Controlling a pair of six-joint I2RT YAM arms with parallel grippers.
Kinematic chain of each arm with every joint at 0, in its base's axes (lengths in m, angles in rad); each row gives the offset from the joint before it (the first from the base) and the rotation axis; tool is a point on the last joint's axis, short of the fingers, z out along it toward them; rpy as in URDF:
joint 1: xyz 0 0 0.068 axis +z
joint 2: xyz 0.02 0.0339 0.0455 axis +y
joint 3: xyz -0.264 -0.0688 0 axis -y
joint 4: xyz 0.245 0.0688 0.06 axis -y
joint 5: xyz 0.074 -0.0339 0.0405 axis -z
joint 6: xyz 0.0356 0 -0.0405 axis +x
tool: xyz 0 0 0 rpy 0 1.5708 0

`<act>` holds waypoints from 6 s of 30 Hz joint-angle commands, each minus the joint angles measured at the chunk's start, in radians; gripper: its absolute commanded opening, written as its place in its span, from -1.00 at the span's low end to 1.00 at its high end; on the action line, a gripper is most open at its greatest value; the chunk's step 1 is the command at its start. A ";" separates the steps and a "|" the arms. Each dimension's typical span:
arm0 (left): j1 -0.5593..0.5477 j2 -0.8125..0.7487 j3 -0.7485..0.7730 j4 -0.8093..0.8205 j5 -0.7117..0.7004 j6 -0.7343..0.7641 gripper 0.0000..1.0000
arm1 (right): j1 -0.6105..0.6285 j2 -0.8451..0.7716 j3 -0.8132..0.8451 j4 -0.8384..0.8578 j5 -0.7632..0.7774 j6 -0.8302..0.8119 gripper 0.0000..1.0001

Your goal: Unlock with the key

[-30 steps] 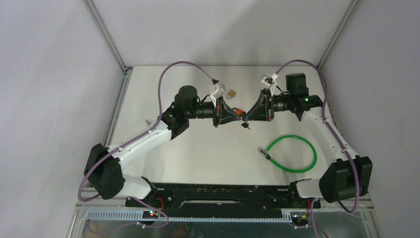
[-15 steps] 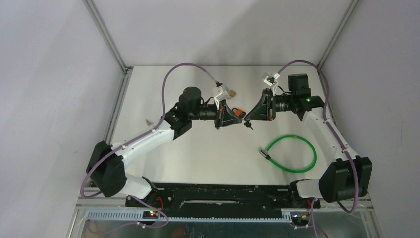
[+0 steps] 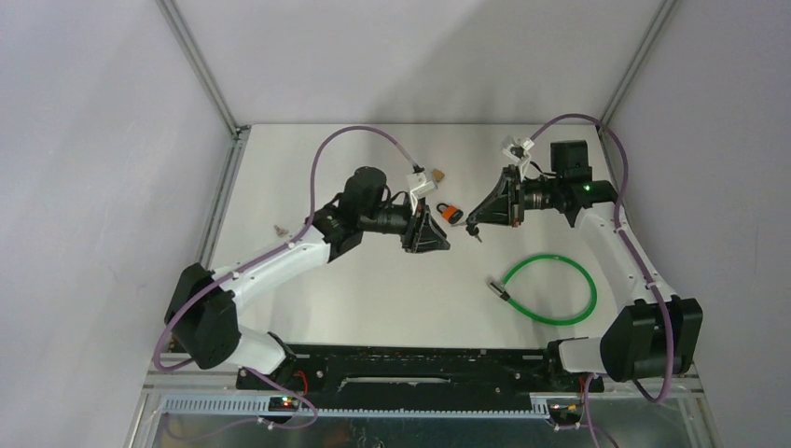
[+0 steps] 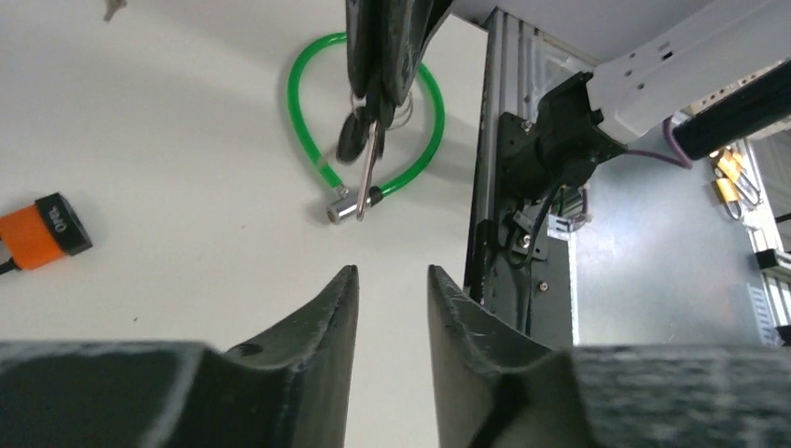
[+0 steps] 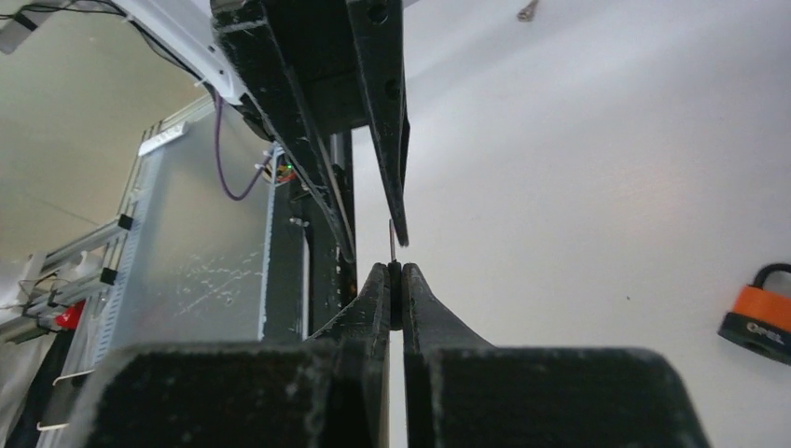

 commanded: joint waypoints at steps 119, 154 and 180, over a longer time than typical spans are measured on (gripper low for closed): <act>-0.019 0.220 0.126 -0.794 -0.449 1.217 0.86 | -0.292 -0.315 -0.195 -0.305 0.169 -0.340 -1.00; -0.016 0.459 0.229 -0.801 -0.443 1.438 0.70 | -0.298 -0.271 -0.195 -0.298 0.211 -0.332 -1.00; -0.027 0.481 0.182 -0.732 -0.423 1.406 -0.09 | -0.301 -0.266 -0.195 -0.298 0.201 -0.330 -1.00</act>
